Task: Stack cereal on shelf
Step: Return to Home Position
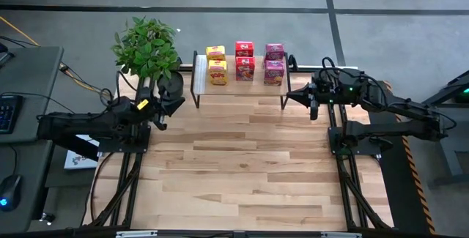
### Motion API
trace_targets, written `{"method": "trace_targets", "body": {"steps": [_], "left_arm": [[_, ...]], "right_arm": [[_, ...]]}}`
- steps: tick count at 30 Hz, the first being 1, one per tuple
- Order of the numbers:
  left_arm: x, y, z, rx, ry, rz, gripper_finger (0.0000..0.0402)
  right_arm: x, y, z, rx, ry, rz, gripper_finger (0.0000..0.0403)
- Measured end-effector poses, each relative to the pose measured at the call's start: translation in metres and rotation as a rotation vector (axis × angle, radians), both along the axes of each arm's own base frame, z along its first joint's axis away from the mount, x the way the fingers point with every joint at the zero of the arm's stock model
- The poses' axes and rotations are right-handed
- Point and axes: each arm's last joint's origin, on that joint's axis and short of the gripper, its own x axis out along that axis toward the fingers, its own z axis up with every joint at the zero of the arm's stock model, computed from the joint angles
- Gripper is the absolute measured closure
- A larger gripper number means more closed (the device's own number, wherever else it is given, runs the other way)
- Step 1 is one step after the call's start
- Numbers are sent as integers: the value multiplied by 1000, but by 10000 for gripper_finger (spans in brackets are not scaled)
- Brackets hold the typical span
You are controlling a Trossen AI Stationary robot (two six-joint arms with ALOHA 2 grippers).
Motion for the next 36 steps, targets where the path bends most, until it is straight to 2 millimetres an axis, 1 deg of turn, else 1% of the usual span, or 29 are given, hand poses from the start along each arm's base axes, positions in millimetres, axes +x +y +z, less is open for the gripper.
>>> {"method": "trace_targets", "body": {"steps": [8, 14, 22, 26, 30, 33, 36], "left_arm": [[0, 0, -26, -16, 13, 14, 401], [-4, 1, -46, -37, -25, 30, 401], [-4, 1, -47, 5, 6, 43, 401], [-1, 0, -54, 36, 85, 11, 401], [0, 0, -63, 20, 178, 0, 401], [0, 0, -63, 46, 178, 20, 401], [0, 2, -63, 29, 184, 68, 401]], "right_arm": [[0, 0, 0, 0, 0, 0, 403], [0, 0, 0, 3, -2, -1, 403], [0, 0, 4, 12, -44, -3, 402], [0, 0, 7, -2, -71, 4, 403], [1, 0, 9, -4, -90, 11, 403], [1, 1, 9, 6, -95, 24, 403], [1, 1, 9, 8, -95, 38, 403]]}}
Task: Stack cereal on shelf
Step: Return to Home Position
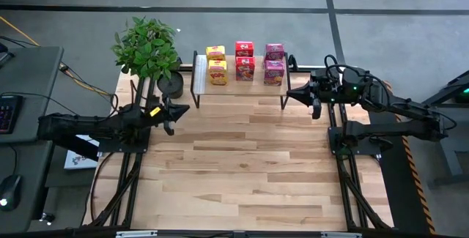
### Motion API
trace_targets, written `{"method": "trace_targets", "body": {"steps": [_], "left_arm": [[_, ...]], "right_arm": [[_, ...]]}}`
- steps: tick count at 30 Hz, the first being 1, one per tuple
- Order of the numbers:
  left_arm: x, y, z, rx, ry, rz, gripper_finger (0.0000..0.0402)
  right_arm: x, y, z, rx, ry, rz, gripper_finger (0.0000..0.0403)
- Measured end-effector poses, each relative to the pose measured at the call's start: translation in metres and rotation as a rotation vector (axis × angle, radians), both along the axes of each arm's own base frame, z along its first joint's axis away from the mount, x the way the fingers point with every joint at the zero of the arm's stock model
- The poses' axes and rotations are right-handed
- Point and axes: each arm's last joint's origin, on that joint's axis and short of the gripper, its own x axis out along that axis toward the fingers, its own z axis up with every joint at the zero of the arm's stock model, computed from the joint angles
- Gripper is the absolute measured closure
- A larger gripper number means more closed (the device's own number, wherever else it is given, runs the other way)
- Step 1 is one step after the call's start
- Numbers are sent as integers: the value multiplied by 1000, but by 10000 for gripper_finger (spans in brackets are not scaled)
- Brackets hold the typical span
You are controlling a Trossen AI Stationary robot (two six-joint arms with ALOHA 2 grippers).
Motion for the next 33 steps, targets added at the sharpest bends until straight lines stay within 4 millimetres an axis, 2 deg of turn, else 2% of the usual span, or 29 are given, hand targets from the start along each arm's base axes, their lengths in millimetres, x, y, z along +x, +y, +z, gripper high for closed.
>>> {"method": "trace_targets", "body": {"steps": [13, 19, 26, 33], "left_arm": [[1, 1, -20, -62, 191, 14, 401], [-5, 0, -22, -65, 215, 12, 399], [-20, -4, -14, -53, 122, -9, 398], [-26, -4, -9, -45, 54, -8, 398]], "right_arm": [[0, 0, 4, -37, -43, 4, 403], [-5, 1, 8, -13, -70, -1, 403], [-27, 8, 11, -26, -84, 28, 403], [-67, 18, 13, -50, -109, 34, 403]]}}
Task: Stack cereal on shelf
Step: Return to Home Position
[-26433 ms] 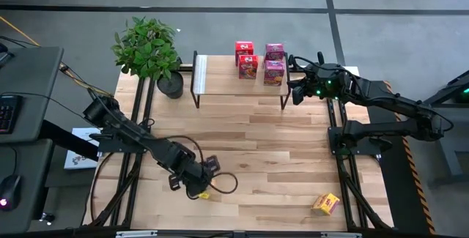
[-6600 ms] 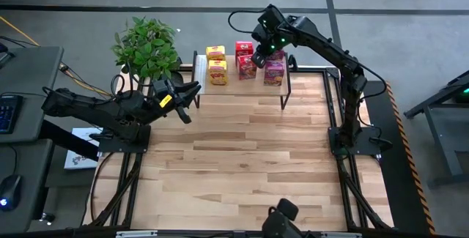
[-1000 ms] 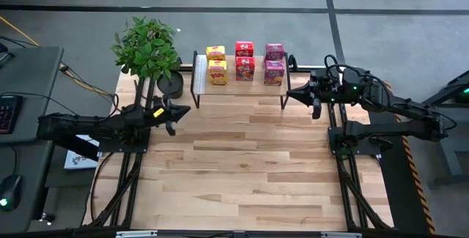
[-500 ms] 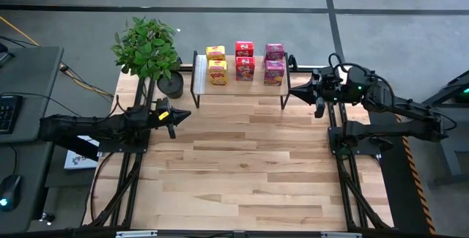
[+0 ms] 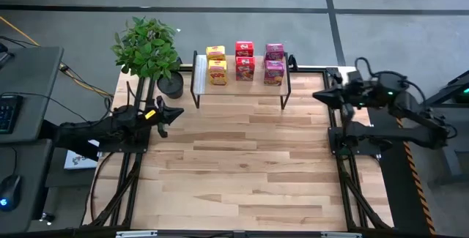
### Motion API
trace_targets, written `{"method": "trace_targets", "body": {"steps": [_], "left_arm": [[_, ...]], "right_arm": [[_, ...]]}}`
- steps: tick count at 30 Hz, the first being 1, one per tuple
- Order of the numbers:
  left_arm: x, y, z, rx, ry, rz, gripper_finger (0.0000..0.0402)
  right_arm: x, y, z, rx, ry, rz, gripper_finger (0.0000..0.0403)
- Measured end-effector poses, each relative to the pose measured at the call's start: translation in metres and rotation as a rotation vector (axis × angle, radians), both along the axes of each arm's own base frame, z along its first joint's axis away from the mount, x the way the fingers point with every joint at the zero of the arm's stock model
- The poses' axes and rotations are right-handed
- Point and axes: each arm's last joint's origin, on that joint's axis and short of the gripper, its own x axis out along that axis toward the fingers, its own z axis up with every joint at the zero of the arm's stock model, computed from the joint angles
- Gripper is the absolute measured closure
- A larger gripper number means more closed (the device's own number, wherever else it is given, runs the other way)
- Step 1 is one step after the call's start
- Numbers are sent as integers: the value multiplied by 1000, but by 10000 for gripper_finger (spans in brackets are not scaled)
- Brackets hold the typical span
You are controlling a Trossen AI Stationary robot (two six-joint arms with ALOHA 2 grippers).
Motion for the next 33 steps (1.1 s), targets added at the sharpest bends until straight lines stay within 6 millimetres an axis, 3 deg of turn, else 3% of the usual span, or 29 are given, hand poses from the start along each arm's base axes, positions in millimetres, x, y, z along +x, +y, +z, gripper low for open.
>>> {"method": "trace_targets", "body": {"steps": [5, 10, 16, 22, 26, 33], "left_arm": [[0, -1, -3, -3, 31, -14, 398], [3, 0, -6, -7, 67, -18, 398], [4, 0, -7, -9, 83, -18, 398], [4, 0, -7, -9, 82, -18, 398], [4, 0, -7, -8, 79, -18, 398], [1, -1, -3, -2, 33, -21, 398]], "right_arm": [[-14, 4, 1, -56, -27, 1, 403], [-7, 1, -6, -128, -38, -24, 403], [3, 4, -58, -100, -64, 4, 403], [-23, 11, -80, -68, -191, -37, 403], [-30, 12, -105, -30, -233, -67, 403], [-6, 11, -146, -52, -258, -87, 403]]}}
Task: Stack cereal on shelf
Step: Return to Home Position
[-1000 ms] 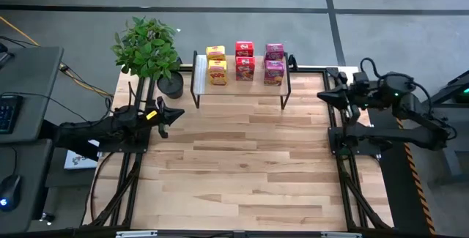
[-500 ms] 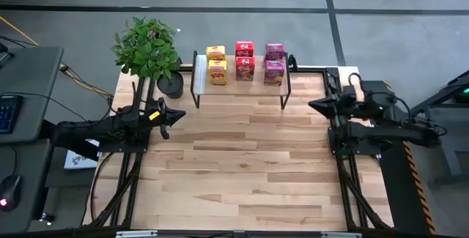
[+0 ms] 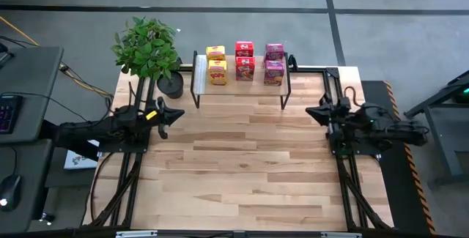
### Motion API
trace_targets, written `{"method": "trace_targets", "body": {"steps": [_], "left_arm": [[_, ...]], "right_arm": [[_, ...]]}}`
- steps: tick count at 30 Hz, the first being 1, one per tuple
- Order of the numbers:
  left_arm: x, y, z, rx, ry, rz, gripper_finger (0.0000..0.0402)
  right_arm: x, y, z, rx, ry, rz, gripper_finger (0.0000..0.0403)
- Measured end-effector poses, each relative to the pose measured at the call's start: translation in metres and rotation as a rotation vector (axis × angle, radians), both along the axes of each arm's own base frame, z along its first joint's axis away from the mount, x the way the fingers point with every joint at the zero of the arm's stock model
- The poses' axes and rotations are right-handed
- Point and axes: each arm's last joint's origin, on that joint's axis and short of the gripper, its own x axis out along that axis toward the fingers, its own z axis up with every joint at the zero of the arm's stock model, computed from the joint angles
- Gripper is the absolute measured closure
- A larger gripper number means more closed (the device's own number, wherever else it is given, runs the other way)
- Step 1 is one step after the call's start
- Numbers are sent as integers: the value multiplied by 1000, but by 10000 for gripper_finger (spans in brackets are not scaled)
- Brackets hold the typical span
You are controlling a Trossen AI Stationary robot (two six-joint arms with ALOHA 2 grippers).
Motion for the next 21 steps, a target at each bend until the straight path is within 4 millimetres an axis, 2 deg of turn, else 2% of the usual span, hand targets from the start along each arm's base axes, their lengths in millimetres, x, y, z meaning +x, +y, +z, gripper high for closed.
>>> {"method": "trace_targets", "body": {"steps": [6, 13, 21], "left_arm": [[0, -1, 1, 1, -6, -7, 398], [0, -2, 1, 1, -4, -24, 398], [0, -2, 1, 1, -4, -24, 398]], "right_arm": [[8, -1, -24, -13, -16, -23, 403], [15, -1, -50, -16, 66, -13, 403], [17, -1, -64, -37, 210, -7, 403]]}}
